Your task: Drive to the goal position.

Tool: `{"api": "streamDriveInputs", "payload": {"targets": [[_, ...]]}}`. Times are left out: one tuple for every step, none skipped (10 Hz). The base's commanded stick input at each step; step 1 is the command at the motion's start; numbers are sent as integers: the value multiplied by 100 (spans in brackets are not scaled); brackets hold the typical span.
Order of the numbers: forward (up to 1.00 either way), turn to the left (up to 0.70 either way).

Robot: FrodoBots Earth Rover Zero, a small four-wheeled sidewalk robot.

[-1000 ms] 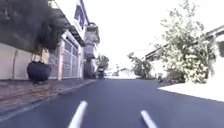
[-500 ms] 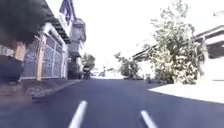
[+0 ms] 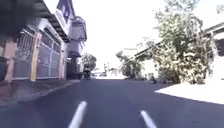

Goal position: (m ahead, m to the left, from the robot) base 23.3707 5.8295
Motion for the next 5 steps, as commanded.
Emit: {"api": "streamDriveInputs", "payload": {"targets": [[100,0],[100,0],[100,-5],[100,-20],[100,-32]]}}
